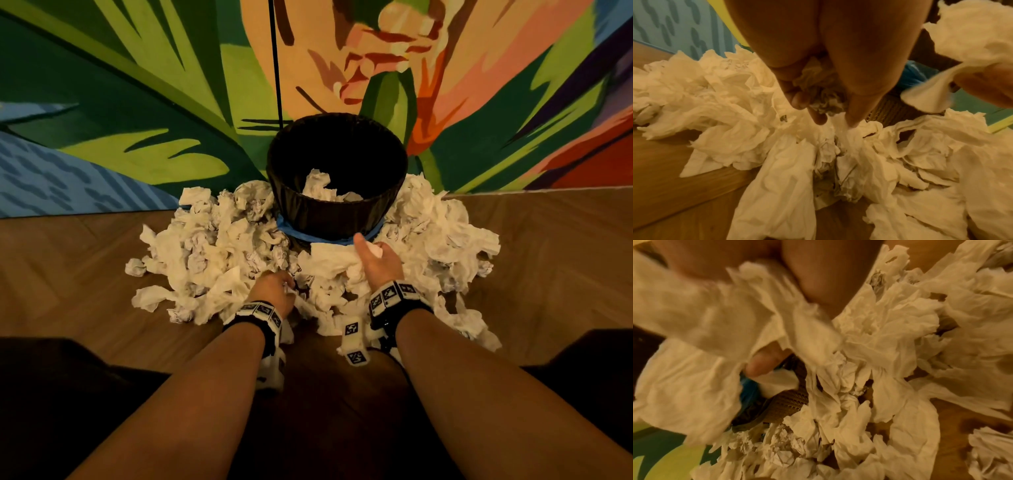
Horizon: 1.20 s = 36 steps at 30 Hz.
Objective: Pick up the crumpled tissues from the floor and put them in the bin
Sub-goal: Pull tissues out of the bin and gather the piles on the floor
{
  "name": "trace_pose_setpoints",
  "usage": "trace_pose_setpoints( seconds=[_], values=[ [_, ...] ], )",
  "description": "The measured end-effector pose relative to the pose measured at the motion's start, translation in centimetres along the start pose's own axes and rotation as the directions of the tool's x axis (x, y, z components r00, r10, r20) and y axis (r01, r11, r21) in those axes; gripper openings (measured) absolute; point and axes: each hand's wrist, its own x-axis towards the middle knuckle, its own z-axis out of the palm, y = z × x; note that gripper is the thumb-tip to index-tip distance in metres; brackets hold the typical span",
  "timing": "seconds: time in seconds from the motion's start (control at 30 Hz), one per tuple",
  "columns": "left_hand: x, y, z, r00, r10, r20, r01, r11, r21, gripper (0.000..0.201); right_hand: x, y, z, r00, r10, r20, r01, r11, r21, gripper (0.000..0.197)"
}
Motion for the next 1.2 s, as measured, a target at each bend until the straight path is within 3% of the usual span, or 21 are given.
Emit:
trace_pose_setpoints(
  seconds=[0.03, 0.1, 0.17, 0.27, 0.33, 0.43, 0.5, 0.53, 0.6, 0.63, 0.7, 0.77, 0.83, 0.93, 1.03, 1.2],
  values=[
    [0.1, 0.0, -0.1, 1.000, 0.003, -0.028, -0.004, 1.000, -0.024, 0.027, -0.1, 0.1, 0.0, 0.999, -0.042, 0.005, 0.042, 0.999, -0.027, 0.063],
    [0.3, 0.2, -0.8, 0.994, -0.019, -0.111, 0.006, 0.993, -0.115, 0.036, -0.8, -0.1, 0.3, 0.987, -0.154, 0.054, 0.157, 0.986, -0.052, 0.018],
    [0.8, 0.5, -1.5, 0.976, -0.052, -0.210, 0.005, 0.976, -0.219, 0.031, -1.5, -0.6, 0.7, 0.938, -0.313, 0.147, 0.337, 0.924, -0.181, 0.017],
    [1.6, 1.1, -3.4, 0.936, -0.144, -0.320, 0.001, 0.912, -0.410, 0.016, -3.3, -3.1, 1.9, 0.798, -0.466, 0.382, 0.590, 0.732, -0.340, 0.014],
    [2.2, 1.5, -5.1, 0.895, -0.190, -0.404, -0.015, 0.892, -0.452, 0.015, -4.5, -5.2, 3.0, 0.714, -0.523, 0.464, 0.695, 0.612, -0.378, 0.012],
    [3.1, 3.0, -8.2, 0.811, -0.183, -0.556, -0.111, 0.884, -0.454, 0.018, -6.3, -10.0, 4.1, 0.642, -0.669, 0.374, 0.767, 0.569, -0.297, 0.031],
    [3.7, 4.5, -10.8, 0.742, -0.147, -0.654, -0.230, 0.861, -0.454, 0.022, -6.2, -13.3, 4.4, 0.596, -0.749, 0.290, 0.803, 0.554, -0.220, 0.027],
    [4.0, 5.4, -12.0, 0.722, -0.120, -0.682, -0.300, 0.833, -0.464, 0.023, -5.8, -14.9, 4.5, 0.588, -0.769, 0.250, 0.808, 0.551, -0.208, 0.021],
    [4.8, 7.4, -14.3, 0.704, -0.050, -0.709, -0.426, 0.769, -0.478, 0.024, -4.5, -17.7, 4.3, 0.648, -0.736, 0.196, 0.761, 0.628, -0.162, 0.019],
    [5.1, 8.4, -15.3, 0.704, -0.011, -0.710, -0.466, 0.746, -0.475, 0.027, -3.7, -18.9, 4.1, 0.688, -0.699, 0.194, 0.724, 0.678, -0.127, 0.025],
    [5.6, 10.2, -16.6, 0.738, 0.093, -0.668, -0.507, 0.730, -0.458, 0.032, -2.3, -20.5, 3.1, 0.720, -0.660, 0.215, 0.688, 0.720, -0.092, 0.030],
    [6.0, 11.5, -17.2, 0.763, 0.218, -0.608, -0.521, 0.765, -0.379, 0.033, -0.9, -21.5, 1.8, 0.705, -0.673, 0.222, 0.708, 0.655, -0.263, 0.016],
    [6.6, 12.0, -17.5, 0.777, 0.369, -0.510, -0.542, 0.805, -0.243, 0.037, 0.6, -21.7, 0.6, 0.678, -0.711, 0.188, 0.710, 0.567, -0.418, 0.022],
    [7.7, 11.8, -17.6, 0.782, 0.563, -0.268, -0.589, 0.808, -0.020, 0.044, 2.3, -20.9, 0.4, 0.706, -0.686, 0.178, 0.679, 0.583, -0.446, 0.020],
    [8.9, 11.2, -17.4, 0.785, 0.565, -0.255, -0.574, 0.818, 0.045, 0.047, 3.5, -19.3, 1.1, 0.728, -0.653, 0.210, 0.637, 0.530, -0.561, 0.025],
    [10.8, 11.1, -16.5, 0.802, 0.489, -0.342, -0.478, 0.870, 0.124, 0.042, 5.0, -18.3, 1.0, 0.724, -0.653, 0.222, 0.661, 0.565, -0.494, 0.049]
  ],
)
